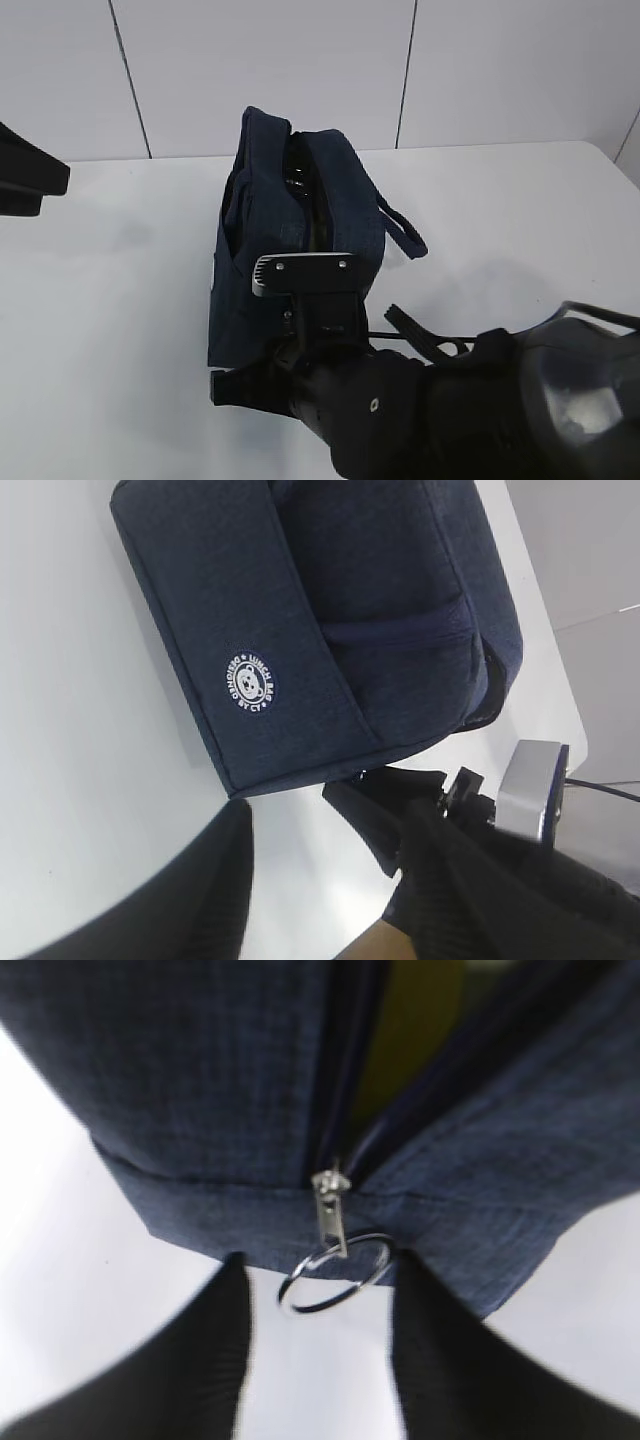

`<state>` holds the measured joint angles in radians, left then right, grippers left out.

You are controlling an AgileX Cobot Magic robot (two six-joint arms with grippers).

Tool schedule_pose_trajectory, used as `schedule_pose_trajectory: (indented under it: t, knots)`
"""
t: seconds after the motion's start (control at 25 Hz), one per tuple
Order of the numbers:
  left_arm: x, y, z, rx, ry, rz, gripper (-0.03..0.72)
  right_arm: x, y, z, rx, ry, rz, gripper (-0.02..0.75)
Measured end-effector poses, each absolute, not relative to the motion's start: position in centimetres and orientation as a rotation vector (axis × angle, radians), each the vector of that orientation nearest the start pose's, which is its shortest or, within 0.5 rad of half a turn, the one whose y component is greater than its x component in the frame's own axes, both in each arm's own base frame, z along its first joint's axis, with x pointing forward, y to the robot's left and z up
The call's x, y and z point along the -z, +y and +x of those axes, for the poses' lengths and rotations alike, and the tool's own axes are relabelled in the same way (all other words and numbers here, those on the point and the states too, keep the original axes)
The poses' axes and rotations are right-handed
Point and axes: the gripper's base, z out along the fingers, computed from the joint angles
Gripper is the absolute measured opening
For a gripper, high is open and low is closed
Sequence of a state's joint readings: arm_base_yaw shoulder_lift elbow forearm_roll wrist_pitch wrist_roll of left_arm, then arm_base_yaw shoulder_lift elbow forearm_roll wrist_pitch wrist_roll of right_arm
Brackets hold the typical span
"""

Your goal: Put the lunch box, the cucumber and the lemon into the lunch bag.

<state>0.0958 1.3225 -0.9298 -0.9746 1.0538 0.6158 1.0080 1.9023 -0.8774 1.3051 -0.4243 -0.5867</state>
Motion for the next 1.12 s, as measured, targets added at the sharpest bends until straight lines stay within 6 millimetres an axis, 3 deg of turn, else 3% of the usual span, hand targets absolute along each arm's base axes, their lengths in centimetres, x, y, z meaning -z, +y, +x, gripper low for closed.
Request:
schedule_pose_trajectory:
  t: [0.2,0.56,1.12]
  knots:
    - [-29.6,-4.2,24.8,1.014,2.459,0.123,0.352,-12.7,27.8,21.8,-0.371,2.33,-0.175,0.008]
    - [-29.6,-4.2,24.8,1.016,2.458,0.122,0.352,-12.9,27.9,21.6,-0.327,2.323,-0.332,0.008]
    - [-29.6,-4.2,24.8,1.016,2.458,0.122,0.352,-16.2,26.8,21.2,-0.198,2.265,-0.543,0.008]
